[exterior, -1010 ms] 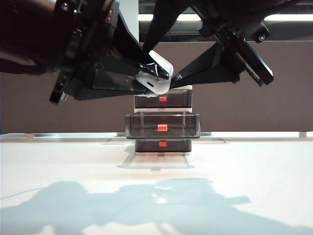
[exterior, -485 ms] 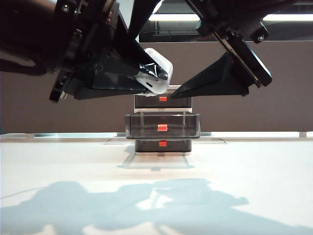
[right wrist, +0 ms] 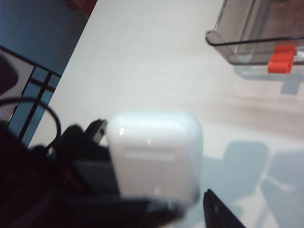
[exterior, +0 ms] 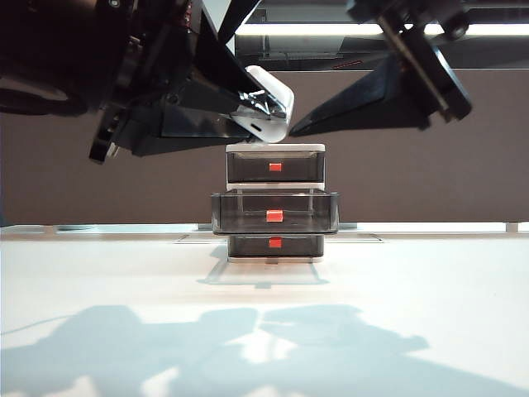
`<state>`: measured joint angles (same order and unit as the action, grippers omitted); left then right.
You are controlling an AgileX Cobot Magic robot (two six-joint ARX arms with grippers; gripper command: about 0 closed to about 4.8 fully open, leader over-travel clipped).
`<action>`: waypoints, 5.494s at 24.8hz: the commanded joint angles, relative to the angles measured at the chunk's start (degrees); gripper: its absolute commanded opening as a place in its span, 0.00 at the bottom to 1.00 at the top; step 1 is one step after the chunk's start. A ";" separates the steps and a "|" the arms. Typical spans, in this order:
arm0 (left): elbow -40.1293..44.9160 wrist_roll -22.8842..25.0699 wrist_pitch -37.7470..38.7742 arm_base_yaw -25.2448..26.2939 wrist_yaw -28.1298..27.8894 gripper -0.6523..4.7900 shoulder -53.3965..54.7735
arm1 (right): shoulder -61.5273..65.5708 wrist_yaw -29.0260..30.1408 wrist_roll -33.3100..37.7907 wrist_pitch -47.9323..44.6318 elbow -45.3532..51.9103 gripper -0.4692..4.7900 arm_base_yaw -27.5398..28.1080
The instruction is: Pick up the earphone case on the table, open the lid, insert the wireless earphone on the table into it, close the lid, put the earphone case into the second layer of the drawer, and finally close the drawer.
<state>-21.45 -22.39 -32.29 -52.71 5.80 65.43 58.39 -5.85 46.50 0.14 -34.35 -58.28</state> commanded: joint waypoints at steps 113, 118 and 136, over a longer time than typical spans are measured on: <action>-0.22 38.95 4.48 0.11 -0.35 0.21 -0.20 | 1.70 20.72 -18.03 -3.41 -0.13 0.09 14.45; -0.22 38.95 4.48 0.09 -0.37 0.21 -0.20 | 1.70 19.89 -18.01 -4.35 -0.13 0.09 14.45; -0.24 38.95 4.42 0.09 -0.35 0.21 -0.20 | 1.70 19.23 -18.10 -6.49 -0.17 0.09 15.19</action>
<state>-21.47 16.29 -27.16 -52.69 4.99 65.41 60.31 13.65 28.56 -5.23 -34.06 -43.16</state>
